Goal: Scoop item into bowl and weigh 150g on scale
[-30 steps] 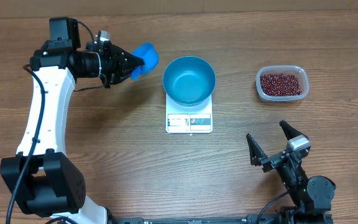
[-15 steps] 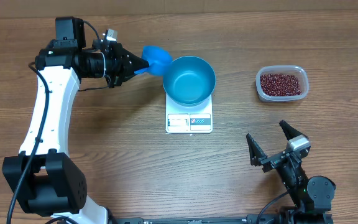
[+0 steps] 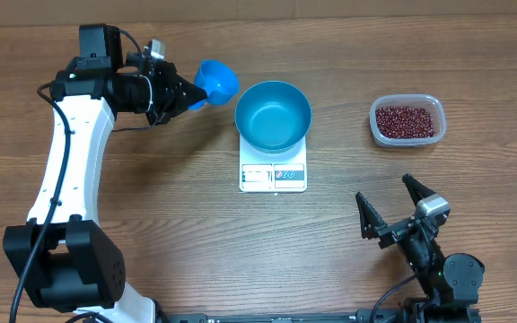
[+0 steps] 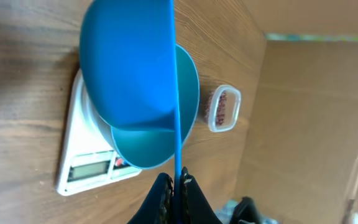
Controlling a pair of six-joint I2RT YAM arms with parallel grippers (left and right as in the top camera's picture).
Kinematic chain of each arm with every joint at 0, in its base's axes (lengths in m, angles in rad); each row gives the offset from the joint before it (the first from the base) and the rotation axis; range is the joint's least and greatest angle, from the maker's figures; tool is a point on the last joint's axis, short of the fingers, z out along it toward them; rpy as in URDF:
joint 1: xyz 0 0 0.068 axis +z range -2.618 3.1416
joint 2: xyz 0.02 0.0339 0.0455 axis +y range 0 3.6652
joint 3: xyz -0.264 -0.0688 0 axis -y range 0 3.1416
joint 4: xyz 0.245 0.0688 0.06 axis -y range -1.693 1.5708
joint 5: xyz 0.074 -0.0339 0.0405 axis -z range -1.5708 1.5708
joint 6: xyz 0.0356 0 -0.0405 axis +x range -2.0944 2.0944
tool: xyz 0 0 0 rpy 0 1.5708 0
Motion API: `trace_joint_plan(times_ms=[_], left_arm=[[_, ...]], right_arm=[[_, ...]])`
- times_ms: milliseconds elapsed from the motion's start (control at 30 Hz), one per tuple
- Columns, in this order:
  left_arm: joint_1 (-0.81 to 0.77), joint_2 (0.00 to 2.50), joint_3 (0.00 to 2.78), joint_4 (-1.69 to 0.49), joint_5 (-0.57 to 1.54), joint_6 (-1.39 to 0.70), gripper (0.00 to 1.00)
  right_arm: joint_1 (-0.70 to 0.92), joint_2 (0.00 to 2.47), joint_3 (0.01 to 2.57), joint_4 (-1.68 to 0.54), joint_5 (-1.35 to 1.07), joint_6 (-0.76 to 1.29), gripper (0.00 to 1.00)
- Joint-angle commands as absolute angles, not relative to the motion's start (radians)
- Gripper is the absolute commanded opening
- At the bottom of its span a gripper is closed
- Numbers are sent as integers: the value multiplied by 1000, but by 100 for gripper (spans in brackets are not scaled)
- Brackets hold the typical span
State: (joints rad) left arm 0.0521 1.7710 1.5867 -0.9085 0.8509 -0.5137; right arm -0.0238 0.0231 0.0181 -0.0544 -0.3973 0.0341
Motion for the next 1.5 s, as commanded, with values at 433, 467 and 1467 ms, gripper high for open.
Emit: trace_joint_plan(times_ms=[433,467,1467], left_arm=[[73,1747,1408,-708,554,-402,4],[82,1747,1372,-664,568,-405,5],[249,1747,949,-268,695,-426,46]], right_arm=[[-19,46,8,-55,-406,57,100],[-19,46,8,-55,-406,57,100],[-19,48,8,-55,-406,57,100]])
